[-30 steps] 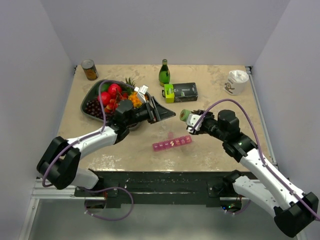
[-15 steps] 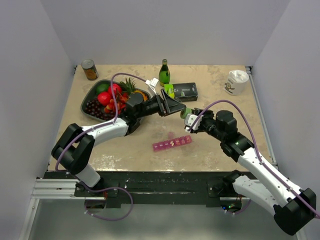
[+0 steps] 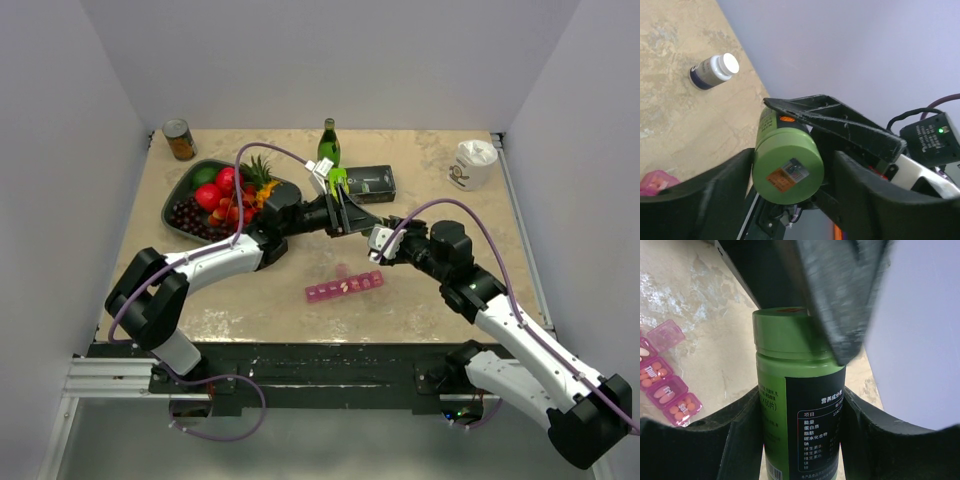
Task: Sort the pills into containers
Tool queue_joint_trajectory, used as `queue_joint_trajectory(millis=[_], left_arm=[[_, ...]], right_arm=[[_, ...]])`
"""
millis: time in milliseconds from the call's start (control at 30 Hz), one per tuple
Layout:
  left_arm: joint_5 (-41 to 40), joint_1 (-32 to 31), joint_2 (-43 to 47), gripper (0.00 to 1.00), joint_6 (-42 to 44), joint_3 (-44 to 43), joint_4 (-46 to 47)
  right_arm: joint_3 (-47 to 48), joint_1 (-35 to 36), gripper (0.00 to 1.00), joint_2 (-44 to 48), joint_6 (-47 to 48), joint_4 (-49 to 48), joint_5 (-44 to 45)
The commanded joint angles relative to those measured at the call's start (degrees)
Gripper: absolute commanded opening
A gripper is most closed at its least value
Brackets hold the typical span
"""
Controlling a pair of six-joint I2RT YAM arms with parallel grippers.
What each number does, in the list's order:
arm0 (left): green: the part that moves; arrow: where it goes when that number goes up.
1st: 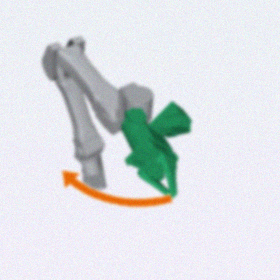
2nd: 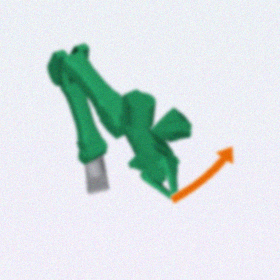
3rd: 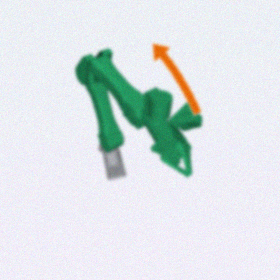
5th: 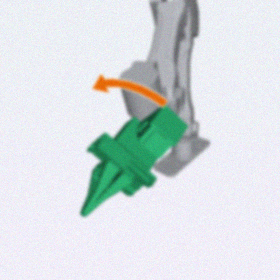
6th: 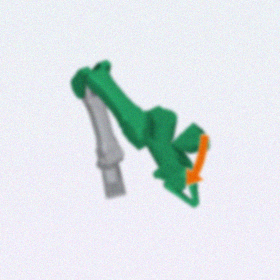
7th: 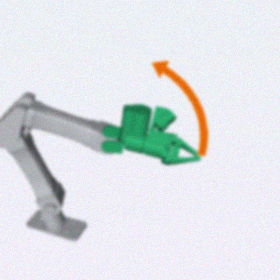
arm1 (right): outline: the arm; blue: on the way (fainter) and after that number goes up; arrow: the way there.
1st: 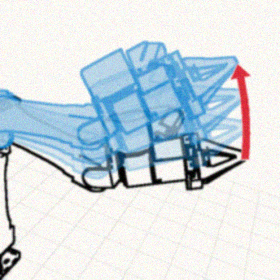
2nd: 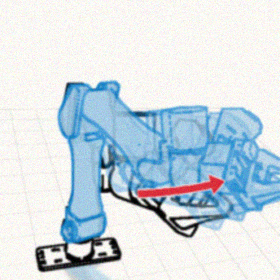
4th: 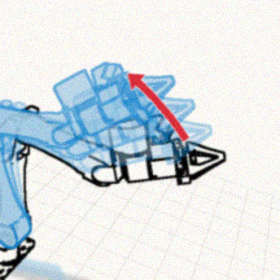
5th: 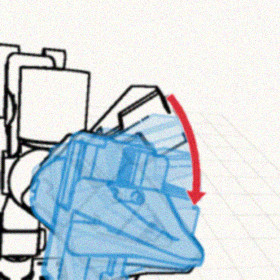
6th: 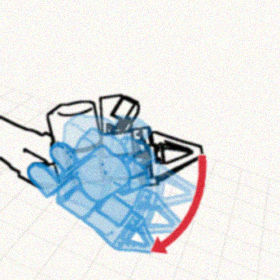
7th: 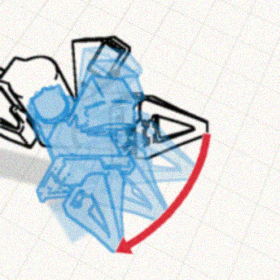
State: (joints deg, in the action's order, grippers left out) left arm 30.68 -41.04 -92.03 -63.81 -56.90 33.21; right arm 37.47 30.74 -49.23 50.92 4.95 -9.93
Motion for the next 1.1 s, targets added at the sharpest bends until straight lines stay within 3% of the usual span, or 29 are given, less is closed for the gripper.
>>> queue_joint_trajectory(millis=[0,33,267,333,467,533,567,633,667,700,733,767,800,867,1000,1067], left_arm=[[-0.62,-0.36,0.36,0.61,3.43,-2.60,-2.45],[-0.44,-0.45,0.36,0.60,3.78,-2.77,-2.71],[4.81,-0.36,-0.34,0.21,10.35,-3.30,-1.84],[8.15,-0.36,-0.52,0.18,13.96,-2.78,0.35],[20.08,-0.36,0.53,0.15,30.00,-1.81,-0.77],[22.93,-0.45,2.37,0.15,37.84,-0.58,-5.58],[24.50,-0.45,4.38,0.17,46.67,-0.14,-8.40],[25.75,-0.45,6.06,0.19,53.85,0.39,-15.59],[25.75,-0.45,6.77,0.22,60.06,0.04,-18.24],[26.18,-0.45,6.95,0.25,61.95,-0.74,-20.10],[25.84,-0.45,7.21,0.31,63.18,-0.93,-21.51],[25.75,-0.27,8.61,0.41,63.28,-0.58,-20.22],[24.27,-0.27,10.19,0.57,61.89,-0.05,-18.99],[23.82,0.78,11.86,0.68,59.52,1.35,-14.96],[20.05,2.89,18.09,0.99,50.84,4.51,-7.13],[19.86,4.20,19.60,0.99,48.01,5.40,-4.13]], right_arm=[[1.81,0.20,0.00,0.28,-2.31,-4.07,0.53],[2.07,0.20,0.00,0.19,-2.75,-3.64,0.36],[4.80,0.11,0.00,0.10,-9.86,1.54,-6.22],[6.55,0.02,0.00,-0.07,-14.76,5.50,-10.08],[8.14,-0.07,0.00,-0.25,-24.62,9.98,-27.62],[8.06,-0.33,0.00,-0.42,-31.53,10.08,-35.29],[7.88,-0.42,0.00,-0.51,-34.45,9.21,-38.55],[6.13,-0.42,0.00,-1.04,-45.78,2.90,-47.78],[5.42,-0.42,0.00,-1.48,-49.82,0.00,-50.16],[3.42,-0.68,0.00,-1.83,-59.00,-7.25,-53.92],[2.53,-0.77,0.00,-2.09,-62.22,-10.02,-55.62],[-0.09,-0.77,0.00,-2.70,-70.61,-17.27,-57.81],[-0.73,-0.86,0.00,-2.71,-72.00,-18.47,-57.83],[-1.44,-1.03,0.00,-2.19,-70.79,-17.09,-57.13],[-0.21,-1.47,0.00,-0.87,-63.24,-10.24,-54.06],[1.28,-1.65,0.00,-0.43,-57.29,-5.14,-52.48]])
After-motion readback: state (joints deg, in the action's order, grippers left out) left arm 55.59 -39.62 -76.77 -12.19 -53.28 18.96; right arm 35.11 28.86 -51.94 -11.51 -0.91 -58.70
